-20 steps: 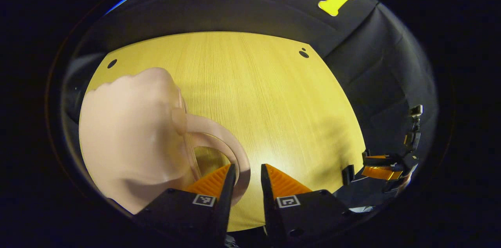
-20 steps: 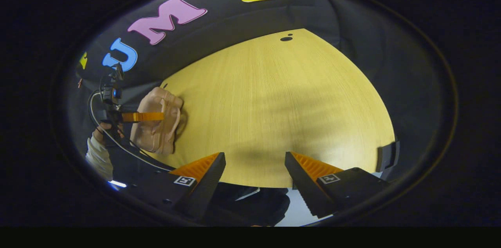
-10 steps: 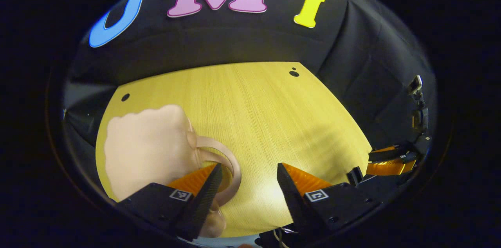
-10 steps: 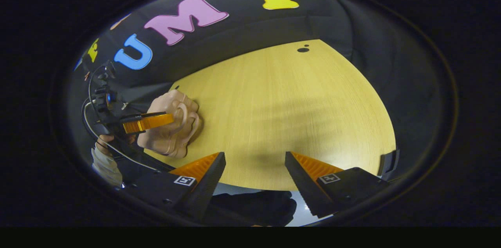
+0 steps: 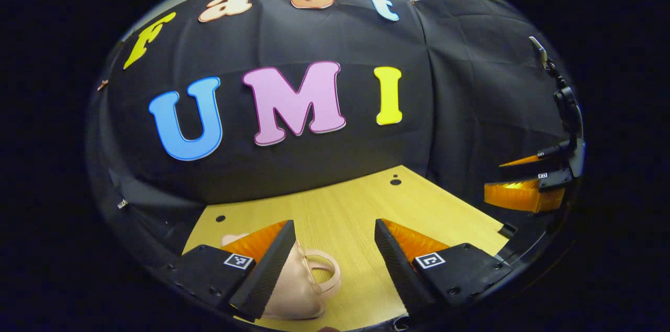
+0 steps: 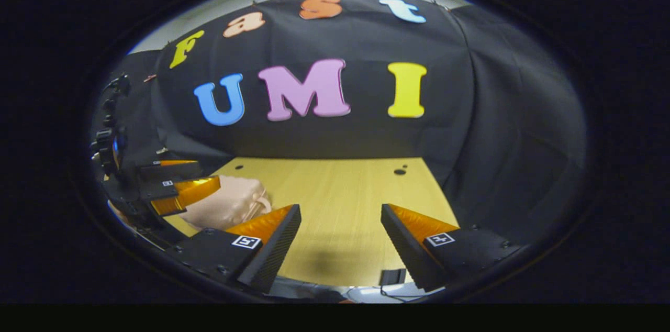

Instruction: First open the suitcase, pack the skin care products into it, and then close the suitcase.

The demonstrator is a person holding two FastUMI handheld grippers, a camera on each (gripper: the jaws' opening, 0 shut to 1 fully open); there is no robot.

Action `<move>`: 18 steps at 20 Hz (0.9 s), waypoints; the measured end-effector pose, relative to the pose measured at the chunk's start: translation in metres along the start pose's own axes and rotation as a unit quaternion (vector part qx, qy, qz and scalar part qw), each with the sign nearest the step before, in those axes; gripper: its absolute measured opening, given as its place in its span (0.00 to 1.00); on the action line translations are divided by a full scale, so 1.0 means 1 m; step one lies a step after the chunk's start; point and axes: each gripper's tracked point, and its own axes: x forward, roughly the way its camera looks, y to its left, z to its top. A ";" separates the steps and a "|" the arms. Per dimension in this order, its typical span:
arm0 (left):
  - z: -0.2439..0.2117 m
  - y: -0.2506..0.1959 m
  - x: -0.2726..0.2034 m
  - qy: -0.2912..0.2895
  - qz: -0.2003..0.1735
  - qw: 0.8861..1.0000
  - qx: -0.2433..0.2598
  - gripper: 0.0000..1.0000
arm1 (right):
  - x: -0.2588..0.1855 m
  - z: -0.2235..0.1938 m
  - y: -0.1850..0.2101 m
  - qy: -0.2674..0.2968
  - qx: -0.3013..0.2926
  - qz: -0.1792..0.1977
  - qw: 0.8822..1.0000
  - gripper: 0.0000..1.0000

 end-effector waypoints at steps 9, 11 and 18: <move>0.137 0.018 -0.042 -0.161 0.059 0.982 -0.080 0.98 | -0.021 0.125 0.016 -0.240 -0.124 -0.025 0.962 0.97; 0.147 0.010 -0.045 -0.172 0.063 0.981 -0.059 0.96 | -0.018 0.127 0.018 -0.236 -0.122 -0.007 0.964 0.96; 0.141 0.007 -0.043 -0.156 0.106 0.977 -0.098 0.97 | 0.012 0.132 -0.017 -0.219 -0.093 -0.001 0.971 0.97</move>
